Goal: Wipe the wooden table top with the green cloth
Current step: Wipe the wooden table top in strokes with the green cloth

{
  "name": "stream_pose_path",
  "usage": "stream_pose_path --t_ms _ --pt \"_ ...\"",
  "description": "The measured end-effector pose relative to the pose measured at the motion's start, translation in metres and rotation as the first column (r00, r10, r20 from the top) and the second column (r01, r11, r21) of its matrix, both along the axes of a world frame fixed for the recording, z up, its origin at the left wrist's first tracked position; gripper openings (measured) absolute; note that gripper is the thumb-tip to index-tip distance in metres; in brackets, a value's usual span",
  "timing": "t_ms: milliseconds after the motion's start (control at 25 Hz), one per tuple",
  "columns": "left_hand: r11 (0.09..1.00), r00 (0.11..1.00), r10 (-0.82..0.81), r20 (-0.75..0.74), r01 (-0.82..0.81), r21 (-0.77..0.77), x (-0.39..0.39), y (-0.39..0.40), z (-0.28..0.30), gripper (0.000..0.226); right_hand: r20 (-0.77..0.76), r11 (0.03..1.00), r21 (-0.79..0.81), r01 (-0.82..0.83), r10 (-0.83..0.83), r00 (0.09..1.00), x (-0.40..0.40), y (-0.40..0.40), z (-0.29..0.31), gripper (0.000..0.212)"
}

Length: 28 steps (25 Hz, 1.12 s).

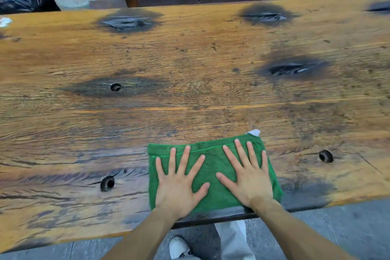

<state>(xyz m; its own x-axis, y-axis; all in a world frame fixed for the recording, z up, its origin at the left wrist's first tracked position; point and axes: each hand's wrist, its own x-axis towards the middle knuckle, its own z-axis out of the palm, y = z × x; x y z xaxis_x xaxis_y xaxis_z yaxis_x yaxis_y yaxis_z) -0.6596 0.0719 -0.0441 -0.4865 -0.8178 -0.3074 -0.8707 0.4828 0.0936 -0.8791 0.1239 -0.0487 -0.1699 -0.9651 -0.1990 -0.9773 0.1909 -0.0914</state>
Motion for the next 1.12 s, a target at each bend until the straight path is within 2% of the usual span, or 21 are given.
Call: stream_pose_path --t_ms 440,1120 --pt "0.996 0.997 0.082 0.016 -0.081 -0.022 -0.053 -0.103 -0.005 0.076 0.003 0.999 0.019 -0.033 0.033 0.999 -0.055 -0.117 -0.003 0.082" --pt "0.985 0.992 0.125 -0.017 -0.126 -0.121 -0.146 -0.338 -0.017 0.077 0.009 0.999 -0.048 -0.012 0.013 1.0 -0.145 -0.352 -0.012 0.081"
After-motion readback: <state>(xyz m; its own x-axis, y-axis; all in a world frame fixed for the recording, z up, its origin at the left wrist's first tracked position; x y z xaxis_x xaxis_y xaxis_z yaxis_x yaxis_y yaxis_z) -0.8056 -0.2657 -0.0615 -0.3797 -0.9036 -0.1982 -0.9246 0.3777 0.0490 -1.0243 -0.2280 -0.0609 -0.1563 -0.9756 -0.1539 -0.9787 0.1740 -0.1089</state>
